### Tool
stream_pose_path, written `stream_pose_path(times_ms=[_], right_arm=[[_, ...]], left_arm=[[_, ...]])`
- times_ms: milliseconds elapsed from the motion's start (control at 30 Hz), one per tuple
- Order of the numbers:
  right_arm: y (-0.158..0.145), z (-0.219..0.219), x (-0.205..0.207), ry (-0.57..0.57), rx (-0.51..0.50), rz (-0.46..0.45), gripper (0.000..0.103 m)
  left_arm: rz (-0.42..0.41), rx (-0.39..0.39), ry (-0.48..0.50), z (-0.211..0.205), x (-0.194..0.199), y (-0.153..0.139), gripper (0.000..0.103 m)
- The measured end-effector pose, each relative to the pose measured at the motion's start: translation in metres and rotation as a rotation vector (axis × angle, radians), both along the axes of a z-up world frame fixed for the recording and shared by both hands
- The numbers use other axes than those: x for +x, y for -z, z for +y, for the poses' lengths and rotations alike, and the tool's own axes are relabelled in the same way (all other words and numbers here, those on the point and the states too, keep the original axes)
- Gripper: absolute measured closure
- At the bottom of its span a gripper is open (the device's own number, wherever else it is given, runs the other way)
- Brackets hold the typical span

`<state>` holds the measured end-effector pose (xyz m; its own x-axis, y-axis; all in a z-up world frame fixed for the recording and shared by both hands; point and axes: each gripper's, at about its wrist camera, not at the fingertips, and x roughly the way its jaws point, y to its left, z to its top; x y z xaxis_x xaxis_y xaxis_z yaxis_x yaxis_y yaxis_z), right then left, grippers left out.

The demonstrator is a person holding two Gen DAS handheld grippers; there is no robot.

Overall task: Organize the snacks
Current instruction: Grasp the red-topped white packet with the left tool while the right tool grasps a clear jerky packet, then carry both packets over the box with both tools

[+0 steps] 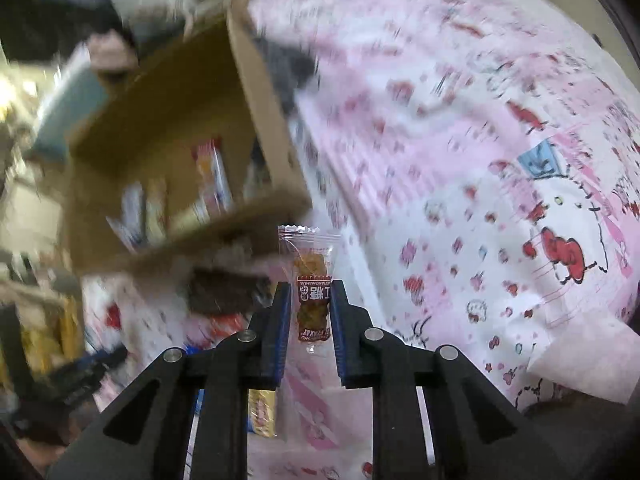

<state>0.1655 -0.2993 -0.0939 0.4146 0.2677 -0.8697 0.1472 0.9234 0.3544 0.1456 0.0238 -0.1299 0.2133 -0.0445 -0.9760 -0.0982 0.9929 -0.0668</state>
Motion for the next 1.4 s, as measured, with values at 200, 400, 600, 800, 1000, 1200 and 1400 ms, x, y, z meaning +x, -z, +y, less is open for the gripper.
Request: stream_pose_path(times_ms=[200, 400, 600, 800, 1000, 1200, 1400], right_arm=[[-0.016, -0.018, -0.002, 0.101, 0.088, -0.069, 0.083], [-0.039, -0.012, 0.008, 0.107, 0.164, -0.196, 0.083], [-0.064, -0.005, 0.009, 0.048, 0.241, -0.322, 0.083], [-0.08, 0.011, 0.024, -0.033, 0.222, -0.387, 0.083], [-0.08, 0.019, 0.041, -0.068, 0.216, -0.389, 0.083], [-0.072, 0.028, 0.061, -0.094, 0.21, -0.364, 0.083], [-0.064, 0.038, 0.079, -0.128, 0.194, -0.338, 0.083]], left_arm=[[-0.051, 0.013, -0.104, 0.012, -0.004, -0.02, 0.077], [-0.183, 0.013, -0.178, 0.024, -0.022, -0.054, 0.077], [-0.322, 0.037, -0.183, 0.02, -0.006, -0.093, 0.077], [-0.38, 0.058, -0.129, 0.008, 0.023, -0.118, 0.077], [-0.4, 0.069, -0.098, -0.001, 0.054, -0.128, 0.077], [-0.411, 0.081, -0.05, -0.017, 0.075, -0.129, 0.077], [-0.404, 0.074, -0.037, -0.027, 0.097, -0.122, 0.077]])
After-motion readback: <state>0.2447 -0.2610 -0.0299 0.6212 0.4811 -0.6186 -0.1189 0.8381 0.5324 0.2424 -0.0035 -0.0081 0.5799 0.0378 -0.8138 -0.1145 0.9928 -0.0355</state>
